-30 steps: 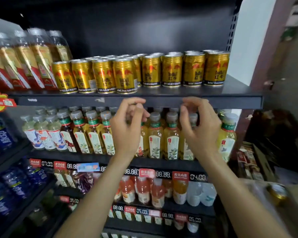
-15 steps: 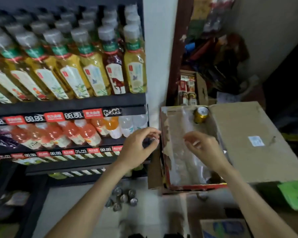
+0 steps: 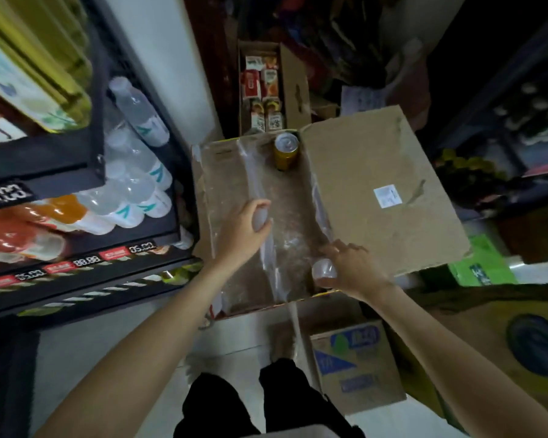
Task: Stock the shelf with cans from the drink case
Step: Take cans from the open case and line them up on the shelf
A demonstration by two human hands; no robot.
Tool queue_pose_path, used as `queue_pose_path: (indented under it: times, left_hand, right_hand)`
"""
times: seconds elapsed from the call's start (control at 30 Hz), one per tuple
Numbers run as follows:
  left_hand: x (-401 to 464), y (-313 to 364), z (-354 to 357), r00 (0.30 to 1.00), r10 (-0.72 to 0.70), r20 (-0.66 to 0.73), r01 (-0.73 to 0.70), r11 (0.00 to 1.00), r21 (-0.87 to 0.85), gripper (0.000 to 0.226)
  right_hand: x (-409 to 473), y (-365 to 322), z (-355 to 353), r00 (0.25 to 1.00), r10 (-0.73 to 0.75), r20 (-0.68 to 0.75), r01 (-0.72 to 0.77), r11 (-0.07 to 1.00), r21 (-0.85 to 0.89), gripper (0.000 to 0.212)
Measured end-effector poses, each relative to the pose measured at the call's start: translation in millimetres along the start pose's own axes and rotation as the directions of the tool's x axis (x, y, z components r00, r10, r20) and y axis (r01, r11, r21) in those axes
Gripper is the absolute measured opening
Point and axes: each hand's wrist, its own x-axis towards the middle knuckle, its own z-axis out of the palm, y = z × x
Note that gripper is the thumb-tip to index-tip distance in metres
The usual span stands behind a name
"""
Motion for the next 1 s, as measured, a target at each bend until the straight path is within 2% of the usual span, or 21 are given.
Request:
queue_pose_path:
  times: [0.2, 0.37, 0.43, 0.57, 0.73, 0.83, 0.9, 1.0]
  left_hand:
    - [66, 4, 27, 0.996, 0.091, 0.022, -0.093, 0.992, 0.087, 0.032]
    - [108, 8, 40, 0.984, 0.175, -0.024, -0.165, 0.960, 0.224, 0.040]
    - [134, 8, 44, 0.988, 0.153, -0.016, -0.145, 0.960, 0.239, 0.049]
    - [179, 4, 55, 0.994, 0.054, 0.097, -0.081, 0.948, 0.308, 0.069]
    - [187, -19, 66, 0.980, -0.054, 0.191, -0.038, 0.894, 0.447, 0.072]
    - [178, -40, 60, 0.975, -0.002, 0.220, -0.102, 0.884, 0.456, 0.067]
    - [169, -51, 52, 0.978, 0.045, 0.202, -0.129, 0.896, 0.425, 0.058]
    - [156, -58, 36, 0.971, 0.128, 0.202, -0.215, 0.840, 0.498, 0.041]
  right_hand:
    - [24, -15, 18, 0.999, 0.041, 0.000, -0.040, 0.999, -0.028, 0.070]
    - [34, -18, 22, 0.997, 0.070, -0.032, -0.075, 0.976, -0.203, 0.042]
    - [35, -17, 25, 0.997, 0.064, 0.031, -0.055, 0.974, -0.222, 0.038]
    - [36, -15, 30, 0.996, 0.054, 0.075, -0.035, 0.970, -0.239, 0.032]
    - [36, -15, 32, 0.998, 0.042, -0.046, -0.048, 0.989, -0.140, 0.042]
    - [41, -20, 40, 0.966, -0.038, -0.254, 0.017, 0.996, -0.086, 0.036]
    - [50, -21, 37, 0.917, -0.079, -0.390, 0.059, 0.996, -0.061, 0.029]
    - [72, -23, 16, 0.928, -0.092, -0.362, 0.052, 0.992, -0.119, 0.043]
